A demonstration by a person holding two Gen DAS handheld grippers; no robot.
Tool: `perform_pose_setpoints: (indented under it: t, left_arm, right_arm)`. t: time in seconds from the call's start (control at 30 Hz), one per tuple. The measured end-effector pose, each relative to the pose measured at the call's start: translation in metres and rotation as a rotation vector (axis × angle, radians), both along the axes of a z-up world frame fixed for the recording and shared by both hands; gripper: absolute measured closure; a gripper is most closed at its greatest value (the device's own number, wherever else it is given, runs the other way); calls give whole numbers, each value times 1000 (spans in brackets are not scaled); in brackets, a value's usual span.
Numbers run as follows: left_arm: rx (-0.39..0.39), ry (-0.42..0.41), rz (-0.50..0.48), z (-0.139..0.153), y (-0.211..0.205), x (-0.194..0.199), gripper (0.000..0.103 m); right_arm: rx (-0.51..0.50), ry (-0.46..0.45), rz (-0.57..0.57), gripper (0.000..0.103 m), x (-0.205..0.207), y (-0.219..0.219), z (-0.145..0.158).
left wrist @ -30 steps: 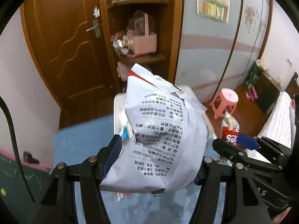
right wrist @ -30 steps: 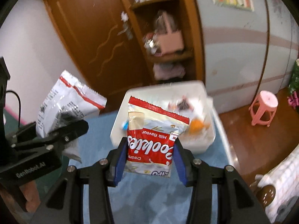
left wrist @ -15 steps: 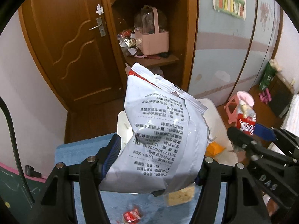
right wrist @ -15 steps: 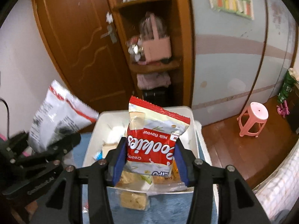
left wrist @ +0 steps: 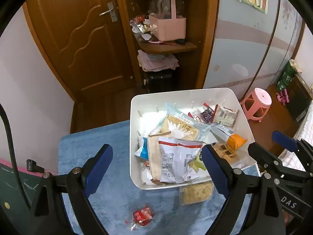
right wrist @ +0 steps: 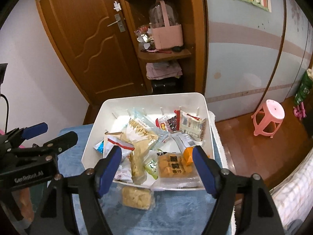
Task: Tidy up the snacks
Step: 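Carry both packets into the white tray and open both grippers, then move both tools back over the red snack and puffed-snack pack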
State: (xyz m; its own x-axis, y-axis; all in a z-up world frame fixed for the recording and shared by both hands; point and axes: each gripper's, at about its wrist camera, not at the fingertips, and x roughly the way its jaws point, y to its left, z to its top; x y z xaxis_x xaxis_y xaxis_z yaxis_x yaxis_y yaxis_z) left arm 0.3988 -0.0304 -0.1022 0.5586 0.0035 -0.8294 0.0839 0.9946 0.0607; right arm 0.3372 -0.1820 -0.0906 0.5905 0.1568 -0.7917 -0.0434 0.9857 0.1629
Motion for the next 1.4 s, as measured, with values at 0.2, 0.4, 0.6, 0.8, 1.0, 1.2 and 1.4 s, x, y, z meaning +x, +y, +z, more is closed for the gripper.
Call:
perform_pose_setpoints:
  t: [0.2,0.4,0.6,0.8,1.0,1.2,1.4]
  left_arm:
    - [23,-55,-14,16,-1,-32,11]
    - [5,-94,-9,36,2,-63,11]
    - [-20,-133,-6,53,8,-98,11]
    - [-40,-166,-2,64,15,-132,11]
    - [-54,-178,26,66,33,-158,11]
    - [-41,-158,74,48,62,-174,11]
    - [-53,-45,131,-2,96,-173,11]
  right_arm:
    - [-50,-49,19,27,-25,10,17]
    - [-53,-87,45,27,-55,16,34]
    - [-54,-120,60,27,-86,18,50]
    - [-59,-149,89,27,-116,25,62]
    - [-49,-151,114,27,-137,27,63]
    - [-57,-139,136,27,-150,22,50]
    - [-58,-53,141,27,-142,20,14]
